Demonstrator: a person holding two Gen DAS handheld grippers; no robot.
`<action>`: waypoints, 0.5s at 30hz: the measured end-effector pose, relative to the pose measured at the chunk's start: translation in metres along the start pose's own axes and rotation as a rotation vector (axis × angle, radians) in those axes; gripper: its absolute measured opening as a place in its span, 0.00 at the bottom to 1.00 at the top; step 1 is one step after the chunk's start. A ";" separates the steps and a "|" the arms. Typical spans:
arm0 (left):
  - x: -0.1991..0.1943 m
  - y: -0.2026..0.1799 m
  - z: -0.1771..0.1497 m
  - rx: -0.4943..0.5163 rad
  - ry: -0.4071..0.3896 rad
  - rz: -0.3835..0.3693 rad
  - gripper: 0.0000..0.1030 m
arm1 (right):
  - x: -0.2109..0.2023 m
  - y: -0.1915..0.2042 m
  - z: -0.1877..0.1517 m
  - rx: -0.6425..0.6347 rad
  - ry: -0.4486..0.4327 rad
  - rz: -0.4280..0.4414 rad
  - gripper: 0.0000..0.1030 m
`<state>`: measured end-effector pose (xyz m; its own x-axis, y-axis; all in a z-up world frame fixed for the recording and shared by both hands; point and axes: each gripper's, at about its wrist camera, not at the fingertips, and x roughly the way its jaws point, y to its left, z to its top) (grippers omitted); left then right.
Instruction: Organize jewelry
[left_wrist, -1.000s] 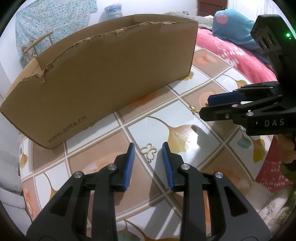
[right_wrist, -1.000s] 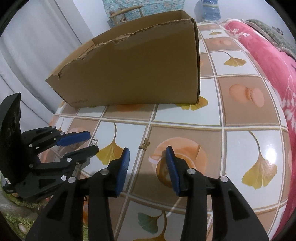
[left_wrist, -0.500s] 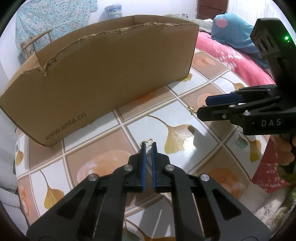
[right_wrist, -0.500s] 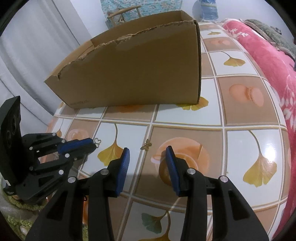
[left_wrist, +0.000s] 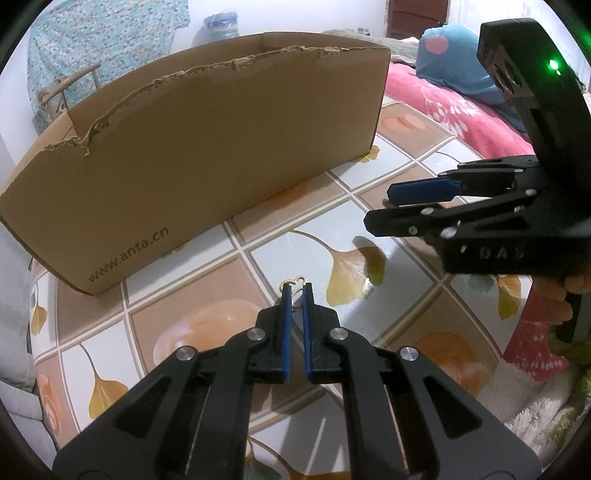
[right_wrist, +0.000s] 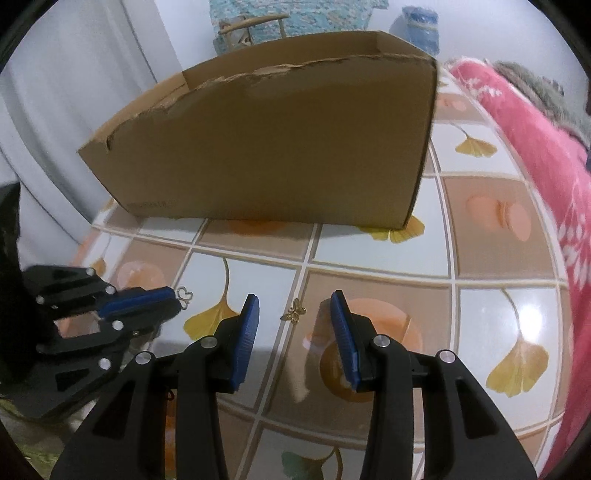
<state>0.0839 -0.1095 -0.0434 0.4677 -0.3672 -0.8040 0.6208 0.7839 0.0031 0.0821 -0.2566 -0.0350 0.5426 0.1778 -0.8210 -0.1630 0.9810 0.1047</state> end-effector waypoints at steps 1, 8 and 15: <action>0.000 0.000 0.000 0.000 -0.001 0.000 0.05 | 0.000 0.004 -0.001 -0.024 -0.003 -0.029 0.32; 0.000 0.000 0.000 -0.001 -0.002 -0.001 0.05 | 0.000 0.014 -0.004 -0.043 -0.017 -0.064 0.20; 0.000 -0.001 0.000 0.002 -0.002 -0.001 0.05 | -0.001 0.015 -0.003 -0.098 -0.008 -0.066 0.07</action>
<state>0.0835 -0.1098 -0.0430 0.4685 -0.3690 -0.8027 0.6226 0.7825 0.0036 0.0765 -0.2425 -0.0342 0.5612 0.1138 -0.8198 -0.2060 0.9785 -0.0052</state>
